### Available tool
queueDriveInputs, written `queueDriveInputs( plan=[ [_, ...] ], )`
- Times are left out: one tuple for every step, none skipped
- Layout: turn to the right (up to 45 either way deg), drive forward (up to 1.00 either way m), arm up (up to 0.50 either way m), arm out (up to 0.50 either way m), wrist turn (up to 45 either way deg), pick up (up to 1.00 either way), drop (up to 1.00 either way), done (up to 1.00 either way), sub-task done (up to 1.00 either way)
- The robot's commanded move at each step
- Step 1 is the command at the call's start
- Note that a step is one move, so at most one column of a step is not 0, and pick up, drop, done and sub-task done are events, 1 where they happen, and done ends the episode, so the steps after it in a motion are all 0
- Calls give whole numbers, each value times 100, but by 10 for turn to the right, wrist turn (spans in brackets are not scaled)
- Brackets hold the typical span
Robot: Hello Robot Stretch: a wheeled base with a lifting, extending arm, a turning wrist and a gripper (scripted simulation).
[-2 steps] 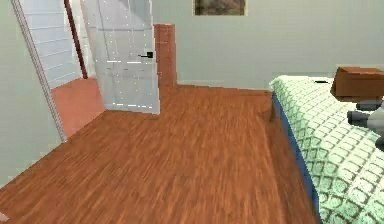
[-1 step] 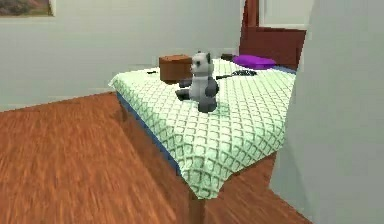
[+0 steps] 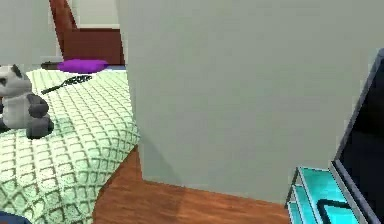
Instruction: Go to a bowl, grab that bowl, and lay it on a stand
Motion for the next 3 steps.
queueDriveInputs(
  plan=[
    [450, 0, 0, 0, 0, 0, 0, 0, 0],
    [180, 0, 0, 0, 0, 0, 0, 0, 0],
    [0, 25, 0, 0, 0, 0, 0, 0, 0]
  ],
)
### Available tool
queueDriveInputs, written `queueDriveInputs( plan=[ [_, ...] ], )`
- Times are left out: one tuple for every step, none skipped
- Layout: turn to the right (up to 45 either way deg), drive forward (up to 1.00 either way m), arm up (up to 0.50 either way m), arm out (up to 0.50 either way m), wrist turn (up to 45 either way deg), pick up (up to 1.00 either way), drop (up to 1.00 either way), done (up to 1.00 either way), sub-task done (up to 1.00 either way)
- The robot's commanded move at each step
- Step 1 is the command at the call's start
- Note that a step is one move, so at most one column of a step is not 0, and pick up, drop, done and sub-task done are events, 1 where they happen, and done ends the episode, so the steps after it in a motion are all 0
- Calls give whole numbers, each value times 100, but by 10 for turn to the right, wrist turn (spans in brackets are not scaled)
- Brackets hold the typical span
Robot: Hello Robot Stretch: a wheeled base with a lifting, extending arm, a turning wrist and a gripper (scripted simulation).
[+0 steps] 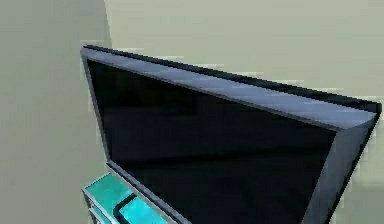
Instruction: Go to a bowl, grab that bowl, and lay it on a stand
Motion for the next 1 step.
queueDriveInputs(
  plan=[
    [-450, 0, 0, 0, 0, 0, 0, 0, 0]
  ],
)
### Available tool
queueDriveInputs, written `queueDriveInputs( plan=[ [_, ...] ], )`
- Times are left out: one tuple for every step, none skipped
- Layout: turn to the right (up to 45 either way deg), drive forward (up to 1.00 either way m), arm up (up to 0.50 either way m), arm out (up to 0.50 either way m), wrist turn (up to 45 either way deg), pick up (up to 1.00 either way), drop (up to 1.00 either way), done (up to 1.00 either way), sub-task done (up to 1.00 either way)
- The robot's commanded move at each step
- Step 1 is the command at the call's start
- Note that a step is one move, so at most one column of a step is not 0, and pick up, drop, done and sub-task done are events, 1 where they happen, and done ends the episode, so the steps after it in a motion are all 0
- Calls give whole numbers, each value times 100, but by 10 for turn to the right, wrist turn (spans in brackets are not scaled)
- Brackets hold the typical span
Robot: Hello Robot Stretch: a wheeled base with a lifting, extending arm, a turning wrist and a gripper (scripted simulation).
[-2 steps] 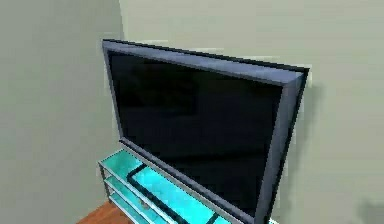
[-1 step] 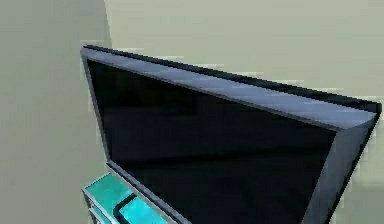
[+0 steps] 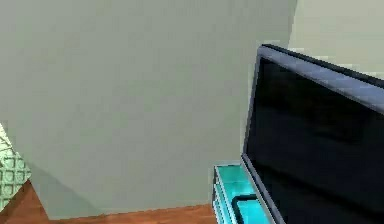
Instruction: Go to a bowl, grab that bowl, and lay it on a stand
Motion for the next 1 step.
queueDriveInputs(
  plan=[
    [-450, 0, 0, 0, 0, 0, 0, 0, 0]
  ],
)
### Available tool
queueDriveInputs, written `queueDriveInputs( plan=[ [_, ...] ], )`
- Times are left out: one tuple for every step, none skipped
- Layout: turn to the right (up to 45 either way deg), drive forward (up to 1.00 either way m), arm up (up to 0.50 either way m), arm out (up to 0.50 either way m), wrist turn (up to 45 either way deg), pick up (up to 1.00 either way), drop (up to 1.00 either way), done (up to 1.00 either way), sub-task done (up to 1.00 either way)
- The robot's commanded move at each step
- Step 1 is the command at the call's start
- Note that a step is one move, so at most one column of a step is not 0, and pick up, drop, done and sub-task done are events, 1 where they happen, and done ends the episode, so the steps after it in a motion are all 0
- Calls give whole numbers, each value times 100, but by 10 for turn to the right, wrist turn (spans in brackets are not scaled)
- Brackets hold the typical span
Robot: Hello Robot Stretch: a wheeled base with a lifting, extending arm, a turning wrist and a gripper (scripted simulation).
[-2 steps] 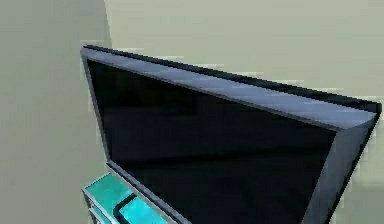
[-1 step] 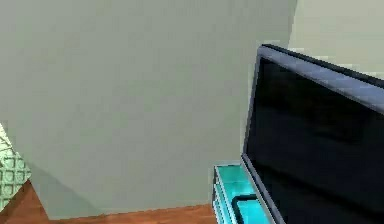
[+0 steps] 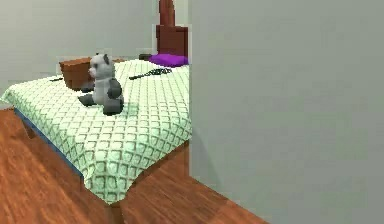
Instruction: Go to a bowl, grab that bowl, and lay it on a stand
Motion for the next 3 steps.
queueDriveInputs(
  plan=[
    [-450, 0, 0, 0, 0, 0, 0, 0, 0],
    [-30, 0, 0, 0, 0, 0, 0, 0, 0],
    [450, 0, 0, 0, 0, 0, 0, 0, 0]
  ],
)
